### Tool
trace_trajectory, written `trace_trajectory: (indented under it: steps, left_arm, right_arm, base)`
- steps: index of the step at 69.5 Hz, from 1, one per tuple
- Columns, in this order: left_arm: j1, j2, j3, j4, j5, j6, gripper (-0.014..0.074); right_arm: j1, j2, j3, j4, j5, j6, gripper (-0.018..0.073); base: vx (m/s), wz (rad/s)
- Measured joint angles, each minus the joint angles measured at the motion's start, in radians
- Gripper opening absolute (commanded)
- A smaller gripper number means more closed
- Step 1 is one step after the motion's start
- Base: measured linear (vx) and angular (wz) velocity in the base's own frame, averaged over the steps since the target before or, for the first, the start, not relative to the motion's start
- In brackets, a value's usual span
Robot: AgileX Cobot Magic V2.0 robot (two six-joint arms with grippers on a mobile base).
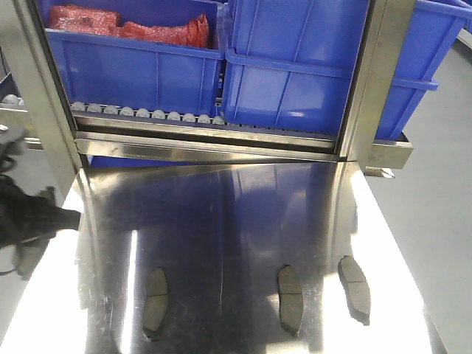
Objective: Move and align brake pads A on conveyor
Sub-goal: 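Close the left gripper on the brake pad and lift it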
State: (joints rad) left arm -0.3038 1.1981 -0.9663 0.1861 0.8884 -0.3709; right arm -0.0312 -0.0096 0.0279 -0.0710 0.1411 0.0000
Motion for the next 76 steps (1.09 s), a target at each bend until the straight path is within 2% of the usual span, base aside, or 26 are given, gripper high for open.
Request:
trace_trajectory:
  steps: [9, 23, 36, 49, 64, 76]
  left_arm:
    - [0.000, -0.159, 0.058, 0.052, 0.026, -0.036, -0.0008]
    - [0.001, -0.386, 0.180, 0.082, 0.081, -0.100, -0.0008]
    - [0.067, -0.550, 0.248, 0.081, 0.164, -0.123, -0.0007]
    - [0.112, -0.716, 0.277, 0.081, 0.188, -0.118, -0.0007]
    - [0.118, -0.875, 0.366, 0.027, 0.207, -0.035, -0.0007]
    - [0.118, -0.956, 0.435, -0.026, 0.178, 0.088, -0.0007]
  right_arm:
    - [0.000, 0.000, 0.000, 0.000, 0.000, 0.000, -0.0011]
    - [0.000, 0.000, 0.000, 0.000, 0.000, 0.000, -0.0011]
    - [0.000, 0.000, 0.000, 0.000, 0.000, 0.000, -0.0011]
    - [0.000, 0.000, 0.000, 0.000, 0.000, 0.000, -0.0011]
    - [0.000, 0.000, 0.000, 0.000, 0.000, 0.000, -0.0011]
    - [0.000, 0.000, 0.000, 0.000, 0.000, 0.000, -0.0011]
  base:
    - [0.00, 0.00]
    - [0.00, 0.00]
    - [0.00, 0.00]
    - [0.00, 0.00]
    - [0.00, 0.00]
    - [0.00, 0.00]
